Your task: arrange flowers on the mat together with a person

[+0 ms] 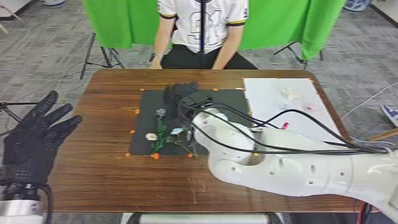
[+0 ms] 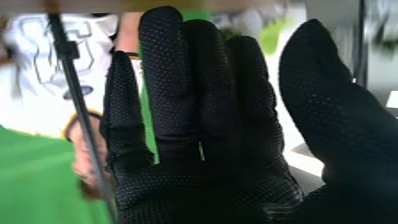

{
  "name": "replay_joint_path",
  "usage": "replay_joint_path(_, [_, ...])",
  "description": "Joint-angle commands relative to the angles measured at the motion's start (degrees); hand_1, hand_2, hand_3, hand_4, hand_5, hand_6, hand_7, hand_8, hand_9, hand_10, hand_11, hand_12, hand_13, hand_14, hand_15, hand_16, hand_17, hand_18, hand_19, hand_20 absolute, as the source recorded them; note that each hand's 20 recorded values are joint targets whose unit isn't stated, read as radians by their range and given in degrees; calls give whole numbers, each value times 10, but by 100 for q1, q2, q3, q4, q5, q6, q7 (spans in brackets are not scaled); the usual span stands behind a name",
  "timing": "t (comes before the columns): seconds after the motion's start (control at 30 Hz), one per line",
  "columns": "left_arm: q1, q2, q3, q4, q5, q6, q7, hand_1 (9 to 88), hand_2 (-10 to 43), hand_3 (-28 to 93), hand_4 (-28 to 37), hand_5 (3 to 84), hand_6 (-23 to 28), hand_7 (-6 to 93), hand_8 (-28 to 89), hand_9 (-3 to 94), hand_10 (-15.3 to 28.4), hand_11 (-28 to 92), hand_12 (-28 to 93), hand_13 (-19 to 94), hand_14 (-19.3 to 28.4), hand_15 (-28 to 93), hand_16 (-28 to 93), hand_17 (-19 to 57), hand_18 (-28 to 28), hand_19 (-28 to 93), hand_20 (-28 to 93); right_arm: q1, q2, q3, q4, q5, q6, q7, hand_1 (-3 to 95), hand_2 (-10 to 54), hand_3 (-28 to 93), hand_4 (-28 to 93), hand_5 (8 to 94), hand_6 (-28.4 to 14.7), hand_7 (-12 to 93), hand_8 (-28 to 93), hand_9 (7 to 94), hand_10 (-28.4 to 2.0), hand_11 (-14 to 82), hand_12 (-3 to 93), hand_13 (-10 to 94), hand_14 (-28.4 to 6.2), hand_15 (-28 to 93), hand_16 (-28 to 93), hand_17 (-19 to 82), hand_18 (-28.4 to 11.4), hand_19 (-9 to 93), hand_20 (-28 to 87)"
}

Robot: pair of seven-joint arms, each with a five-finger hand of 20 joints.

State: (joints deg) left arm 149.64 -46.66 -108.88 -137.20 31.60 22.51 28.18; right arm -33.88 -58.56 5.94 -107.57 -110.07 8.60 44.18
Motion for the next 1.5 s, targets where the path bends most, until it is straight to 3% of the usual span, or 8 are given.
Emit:
replay_joint_path(0.03, [199,28,10,1,-110,120,71,209,61,750,-249,297,45,100,-83,283,144,175,124,206,220,480,-55,-93,193,393,168,-1618,783,2257,-652,2007,534,-1019,386,-95,727,-280,601,30,153,-134,663,-141,191,154,601,-130,478,147,185,-239,616,130])
replay_joint_path(0.2, [261,-16,0,19,-90,145,64,198,64,746,-256,296,43,100,-83,282,143,173,123,204,220,476,-56,-94,192,391,168,-2948,1197,3643,-1070,3457,756,-1808,351,-76,718,-267,580,19,147,-131,626,-147,170,147,562,-149,470,131,163,-244,610,125])
replay_joint_path(0.37, [441,222,53,124,-371,237,468,190,63,750,-265,300,38,99,-84,283,142,169,123,204,219,468,-54,-96,188,387,168,-4000,1649,4444,-1267,4728,1475,-2916,310,-42,717,-259,564,16,147,-131,604,-153,164,145,528,-166,460,119,128,-244,582,118])
replay_joint_path(0.83, [646,444,67,138,-571,342,782,187,54,760,-274,295,25,94,-83,284,132,144,124,204,205,408,-39,-96,180,370,174,-5817,1755,6080,-1428,5575,1852,-3552,262,-2,726,-259,525,13,145,-129,566,-157,153,142,480,-182,446,111,97,-250,549,129])
replay_joint_path(1.1, [649,532,105,135,-656,404,872,185,52,763,-272,288,26,92,-82,279,133,141,130,203,204,401,-29,-100,177,367,183,-5918,1710,6117,-1431,5658,1799,-3588,253,1,727,-260,522,7,145,-129,561,-163,153,143,477,-183,450,112,95,-252,546,137])
replay_joint_path(1.2, [593,437,103,126,-546,338,728,185,52,762,-273,287,26,92,-81,279,133,141,130,203,207,404,-27,-99,176,367,185,-5872,1690,6105,-1420,5678,1750,-3557,252,2,726,-260,521,7,144,-129,561,-165,151,143,476,-184,451,112,95,-253,545,138])
replay_joint_path(1.27, [614,514,137,125,-629,379,811,186,53,762,-274,287,26,93,-82,279,133,140,131,203,207,406,-26,-99,176,366,186,-5867,1676,6133,-1415,5642,1695,-3533,250,2,727,-261,519,8,144,-128,560,-165,152,143,475,-184,452,112,95,-253,545,139])
replay_joint_path(1.5, [593,515,164,119,-620,374,741,187,54,761,-274,287,26,93,-82,279,134,142,132,203,207,412,-26,-98,176,365,188,-5891,1696,6284,-1400,5758,1642,-3575,249,2,726,-261,518,9,144,-128,557,-161,150,143,472,-186,449,110,93,-255,541,142])
